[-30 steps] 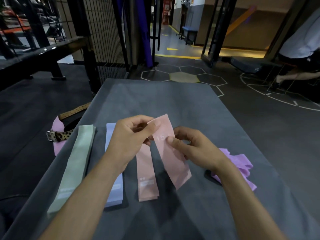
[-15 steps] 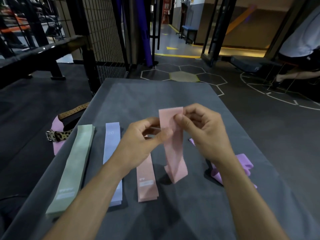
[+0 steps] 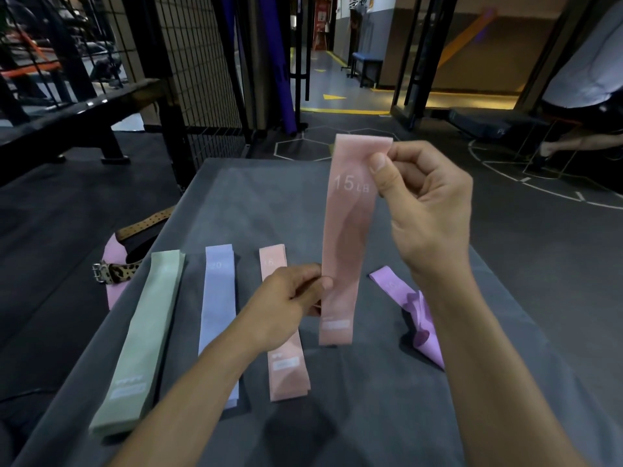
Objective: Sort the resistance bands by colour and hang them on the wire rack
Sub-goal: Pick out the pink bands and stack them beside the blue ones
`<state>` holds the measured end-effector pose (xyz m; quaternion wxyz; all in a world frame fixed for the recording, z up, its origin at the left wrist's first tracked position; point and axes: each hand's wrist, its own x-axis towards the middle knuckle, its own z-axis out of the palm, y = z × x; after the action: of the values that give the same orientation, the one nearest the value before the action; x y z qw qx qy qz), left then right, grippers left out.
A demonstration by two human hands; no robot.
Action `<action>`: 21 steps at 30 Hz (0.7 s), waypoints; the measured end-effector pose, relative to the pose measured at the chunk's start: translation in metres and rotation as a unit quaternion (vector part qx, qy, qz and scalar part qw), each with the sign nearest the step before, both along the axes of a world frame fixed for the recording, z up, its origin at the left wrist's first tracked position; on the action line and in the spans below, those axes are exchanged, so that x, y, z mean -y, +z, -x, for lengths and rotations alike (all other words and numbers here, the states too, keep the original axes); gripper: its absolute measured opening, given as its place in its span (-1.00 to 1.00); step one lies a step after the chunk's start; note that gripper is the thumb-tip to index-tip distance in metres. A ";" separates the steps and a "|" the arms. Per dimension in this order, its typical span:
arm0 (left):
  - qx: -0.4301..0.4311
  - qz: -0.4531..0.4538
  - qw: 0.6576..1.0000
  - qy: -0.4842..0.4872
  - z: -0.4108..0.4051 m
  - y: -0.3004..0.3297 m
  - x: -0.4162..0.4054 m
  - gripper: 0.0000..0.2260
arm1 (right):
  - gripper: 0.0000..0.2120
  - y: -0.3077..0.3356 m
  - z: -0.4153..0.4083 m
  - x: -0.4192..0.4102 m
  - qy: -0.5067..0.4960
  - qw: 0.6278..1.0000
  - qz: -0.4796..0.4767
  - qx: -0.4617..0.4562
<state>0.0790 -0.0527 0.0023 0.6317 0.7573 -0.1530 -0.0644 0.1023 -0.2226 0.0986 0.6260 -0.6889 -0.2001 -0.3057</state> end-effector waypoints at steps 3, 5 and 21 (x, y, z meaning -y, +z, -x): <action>-0.028 0.008 1.000 -0.001 0.000 -0.004 0.000 -0.79 | -0.98 0.000 -0.001 -0.002 -0.004 1.000 -0.014 -0.004; -0.041 0.003 0.999 0.006 0.001 -0.005 -0.001 -0.78 | -0.98 -0.003 -0.002 -0.002 -0.010 1.000 -0.023 -0.010; -0.141 -0.029 0.988 0.062 0.026 -0.010 -0.033 -0.88 | -0.95 0.010 -0.026 -0.016 -0.005 0.994 -0.084 -0.072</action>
<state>0.0532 -0.0197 -0.0078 0.6277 0.7664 -0.0138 -0.1357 0.1279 -0.2067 0.1081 0.6926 -0.6554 -0.1247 -0.2741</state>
